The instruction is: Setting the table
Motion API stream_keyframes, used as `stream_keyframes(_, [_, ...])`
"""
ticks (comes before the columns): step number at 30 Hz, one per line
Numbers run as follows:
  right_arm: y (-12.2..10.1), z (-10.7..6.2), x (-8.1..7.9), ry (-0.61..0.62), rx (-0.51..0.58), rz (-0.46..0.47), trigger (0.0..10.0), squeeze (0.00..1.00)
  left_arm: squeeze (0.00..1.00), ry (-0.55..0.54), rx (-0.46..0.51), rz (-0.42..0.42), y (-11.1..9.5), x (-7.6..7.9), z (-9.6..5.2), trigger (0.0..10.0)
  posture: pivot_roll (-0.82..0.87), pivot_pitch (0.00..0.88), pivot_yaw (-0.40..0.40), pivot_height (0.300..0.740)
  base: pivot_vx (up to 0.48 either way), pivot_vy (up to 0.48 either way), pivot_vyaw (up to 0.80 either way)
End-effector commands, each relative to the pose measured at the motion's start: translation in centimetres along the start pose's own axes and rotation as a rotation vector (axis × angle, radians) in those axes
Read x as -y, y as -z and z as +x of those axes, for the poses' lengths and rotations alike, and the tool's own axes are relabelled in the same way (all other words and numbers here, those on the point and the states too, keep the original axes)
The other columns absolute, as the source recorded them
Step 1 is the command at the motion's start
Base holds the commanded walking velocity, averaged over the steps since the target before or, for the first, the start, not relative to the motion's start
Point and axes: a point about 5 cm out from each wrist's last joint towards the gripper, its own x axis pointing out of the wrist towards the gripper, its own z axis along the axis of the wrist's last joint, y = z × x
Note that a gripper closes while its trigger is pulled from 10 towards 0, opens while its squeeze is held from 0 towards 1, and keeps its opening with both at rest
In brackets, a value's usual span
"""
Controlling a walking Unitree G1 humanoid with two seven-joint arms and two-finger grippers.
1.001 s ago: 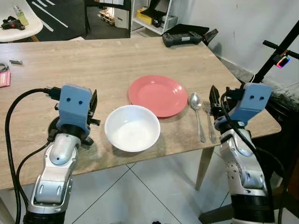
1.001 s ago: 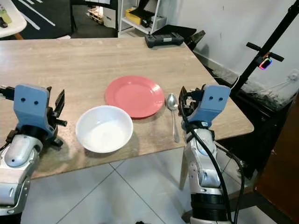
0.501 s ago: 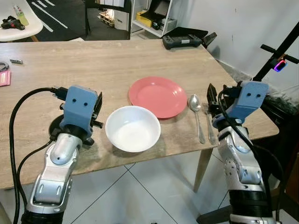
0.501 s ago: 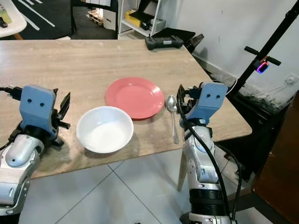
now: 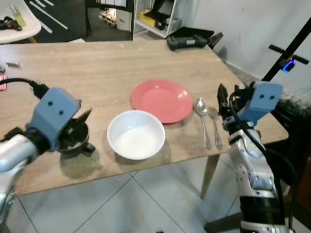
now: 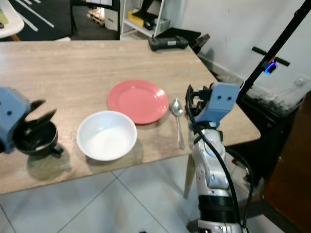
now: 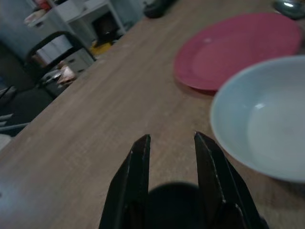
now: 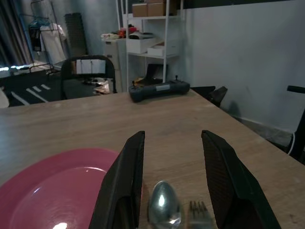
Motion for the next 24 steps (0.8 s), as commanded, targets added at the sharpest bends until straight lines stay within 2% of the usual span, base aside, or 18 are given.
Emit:
stream_keyframes(1, [0.4, -0.3, 0.5, 0.019, -0.011, -0.003, 10.0, 0.00, 0.00, 0.090, -0.039, 0.018, 0.2, 0.1, -0.9, 10.0, 0.13, 0.078, -0.015, 0.740, 0.000, 0.000, 0.00])
stream_keyframes(3, [0.5, -0.3, 0.4, 0.018, -0.013, -0.001, 10.0, 0.00, 0.00, 0.166, -0.088, 0.059, 0.4, -0.1, -1.6, 10.0, 0.13, 0.079, -0.016, 0.740, 0.000, 0.000, 0.00])
stream_keyframes(5, [0.4, -0.3, 0.4, 0.017, -0.013, -0.001, 10.0, 0.00, 0.00, 0.186, -0.096, 0.071, 0.4, 0.0, -1.7, 10.0, 0.13, 0.080, -0.016, 0.740, 0.000, 0.000, 0.00])
stream_keyframes(7, [0.4, -0.3, 0.3, 0.016, -0.013, 0.000, 10.0, 0.00, 0.00, 0.240, -0.145, 0.109, 0.6, 0.1, -2.1, 10.0, 0.13, 0.082, -0.012, 0.740, 0.000, 0.000, 0.00])
stream_keyframes(11, [0.4, -0.3, 0.3, 0.016, -0.012, 0.001, 10.0, 0.00, 0.00, 0.260, -0.166, 0.118, 0.6, 0.2, -2.3, 10.0, 0.13, 0.085, -0.015, 0.740, 0.000, 0.000, 0.00])
stream_keyframes(12, [0.5, -0.4, 0.4, 0.018, -0.016, 0.002, 10.0, 0.00, 0.37, 0.260, -0.189, 0.122, 1.0, 0.2, -2.2, 10.0, 0.13, 0.088, -0.016, 0.740, 0.000, 0.000, 0.00])
stream_keyframes(13, [0.5, -0.4, 0.4, 0.018, -0.016, 0.002, 10.0, 0.00, 0.37, 0.260, -0.189, 0.122, 1.0, 0.2, -2.2, 10.0, 0.13, 0.088, -0.016, 0.740, 0.000, 0.000, 0.00])
stream_keyframes(14, [0.6, -0.4, 0.4, 0.017, -0.018, 0.001, 10.0, 0.00, 1.00, 0.263, -0.195, 0.105, 1.3, 0.3, -1.9, 10.0, 0.12, 0.091, -0.017, 0.740, 0.000, 0.000, 0.00])
stream_keyframes(16, [0.6, -0.4, 0.3, 0.012, -0.020, 0.001, 10.0, 0.00, 1.00, 0.290, -0.181, 0.056, 1.5, 0.8, -1.1, 10.0, 0.12, 0.094, -0.018, 0.740, 0.000, 0.000, 0.00])
stream_keyframes(19, [0.5, -0.4, 0.3, 0.010, -0.020, 0.000, 10.0, 0.00, 1.00, 0.315, -0.182, 0.050, 1.4, 0.9, -1.0, 10.0, 0.12, 0.096, -0.015, 0.740, 0.000, 0.000, 0.00])
stream_keyframes(20, [0.5, -0.5, 0.3, 0.011, -0.019, -0.001, 10.0, 0.00, 0.21, 0.335, -0.198, 0.050, 1.6, 1.0, -1.2, 10.0, 0.12, 0.095, -0.010, 0.740, 0.000, 0.000, 0.00])
stream_keyframes(21, [0.5, -0.5, 0.3, 0.011, -0.019, -0.001, 10.0, 0.00, 0.21, 0.335, -0.198, 0.050, 1.6, 1.0, -1.2, 10.0, 0.12, 0.095, -0.010, 0.740, 0.000, 0.000, 0.00])
stream_keyframes(22, [0.5, -0.6, 0.4, 0.013, -0.021, -0.002, 10.0, 0.00, 0.00, 0.357, -0.215, 0.041, 1.8, 1.1, -1.5, 10.0, 0.12, 0.097, -0.008, 0.740, 0.000, 0.000, 0.00])
stream_keyframes(24, [0.6, -0.7, 0.4, 0.016, -0.023, -0.003, 10.0, 0.00, 0.00, 0.374, -0.227, 0.026, 2.1, 1.3, -1.8, 10.0, 0.11, 0.096, -0.006, 0.740, 0.000, 0.000, 0.00])
